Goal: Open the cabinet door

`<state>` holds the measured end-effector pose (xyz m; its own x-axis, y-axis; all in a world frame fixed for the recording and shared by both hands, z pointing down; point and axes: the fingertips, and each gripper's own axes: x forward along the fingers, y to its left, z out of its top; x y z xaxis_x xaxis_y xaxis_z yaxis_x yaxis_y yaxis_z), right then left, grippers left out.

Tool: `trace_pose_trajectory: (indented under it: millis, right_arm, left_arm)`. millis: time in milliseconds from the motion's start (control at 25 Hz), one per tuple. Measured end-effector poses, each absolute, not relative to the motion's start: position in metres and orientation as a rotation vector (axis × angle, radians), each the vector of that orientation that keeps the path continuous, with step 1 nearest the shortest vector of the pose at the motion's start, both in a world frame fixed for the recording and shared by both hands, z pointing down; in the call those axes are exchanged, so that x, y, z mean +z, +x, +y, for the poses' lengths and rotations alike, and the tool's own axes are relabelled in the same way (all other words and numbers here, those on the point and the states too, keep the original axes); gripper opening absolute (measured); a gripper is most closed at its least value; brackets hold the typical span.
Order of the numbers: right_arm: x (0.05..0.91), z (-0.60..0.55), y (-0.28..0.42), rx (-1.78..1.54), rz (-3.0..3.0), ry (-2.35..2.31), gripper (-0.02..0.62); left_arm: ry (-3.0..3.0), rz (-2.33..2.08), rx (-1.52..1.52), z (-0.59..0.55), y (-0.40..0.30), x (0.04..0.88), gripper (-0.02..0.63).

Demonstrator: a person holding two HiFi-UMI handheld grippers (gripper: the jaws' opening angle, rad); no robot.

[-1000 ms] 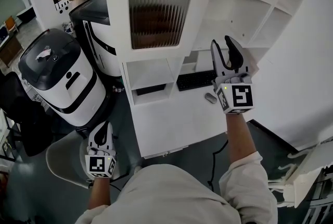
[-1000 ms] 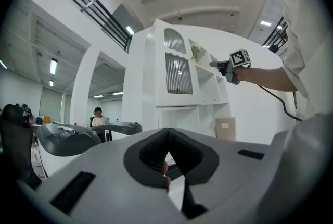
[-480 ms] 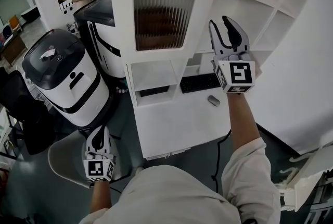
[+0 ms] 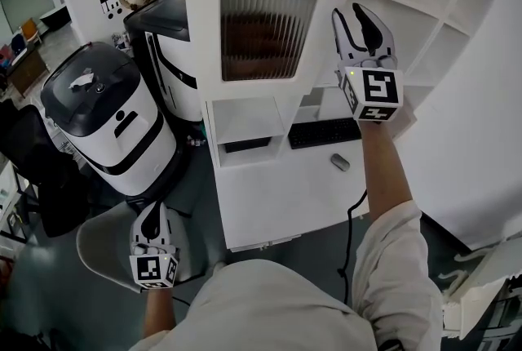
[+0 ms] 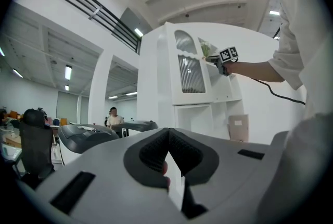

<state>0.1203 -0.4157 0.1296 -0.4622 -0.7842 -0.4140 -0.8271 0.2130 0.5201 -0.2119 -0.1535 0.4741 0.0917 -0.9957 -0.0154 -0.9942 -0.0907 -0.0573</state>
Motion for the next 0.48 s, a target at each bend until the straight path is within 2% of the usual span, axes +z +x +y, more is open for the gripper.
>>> trace_pose_trajectory:
  millis: [480]
  right_arm:
    - [0.108,-0.44,0.109,1.133,2.394,-1.596,0.14]
  left_arm:
    - [-2.229,2.153,-0.046,-0.14,-0.223,0.479,-0.002]
